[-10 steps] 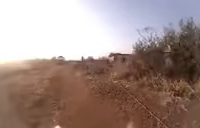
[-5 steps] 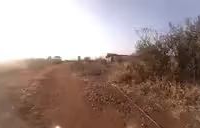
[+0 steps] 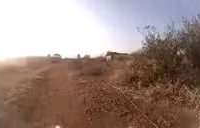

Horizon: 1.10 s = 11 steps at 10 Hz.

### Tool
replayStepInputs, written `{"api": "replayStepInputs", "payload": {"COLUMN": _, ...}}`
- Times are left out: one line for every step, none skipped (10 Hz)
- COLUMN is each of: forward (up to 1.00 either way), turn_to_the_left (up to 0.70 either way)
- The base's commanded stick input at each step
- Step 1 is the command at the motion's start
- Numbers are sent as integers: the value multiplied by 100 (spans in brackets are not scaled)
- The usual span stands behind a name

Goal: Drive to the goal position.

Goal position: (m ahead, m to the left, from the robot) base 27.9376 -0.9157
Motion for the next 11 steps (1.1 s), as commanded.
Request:
{"api": "replayStepInputs", "payload": {"forward": 70, "turn_to_the_left": 35}}
{"api": "replayStepInputs", "payload": {"forward": 70, "turn_to_the_left": 35}}
{"api": "replayStepInputs", "payload": {"forward": 70, "turn_to_the_left": 35}}
{"api": "replayStepInputs", "payload": {"forward": 70, "turn_to_the_left": 18}}
{"api": "replayStepInputs", "payload": {"forward": 70, "turn_to_the_left": 2}}
{"api": "replayStepInputs", "payload": {"forward": 70, "turn_to_the_left": 0}}
{"api": "replayStepInputs", "payload": {"forward": 70, "turn_to_the_left": 0}}
{"api": "replayStepInputs", "payload": {"forward": 70, "turn_to_the_left": 0}}
{"api": "replayStepInputs", "payload": {"forward": 70, "turn_to_the_left": 0}}
{"api": "replayStepInputs", "payload": {"forward": 70, "turn_to_the_left": 0}}
{"api": "replayStepInputs", "payload": {"forward": 70, "turn_to_the_left": 0}}
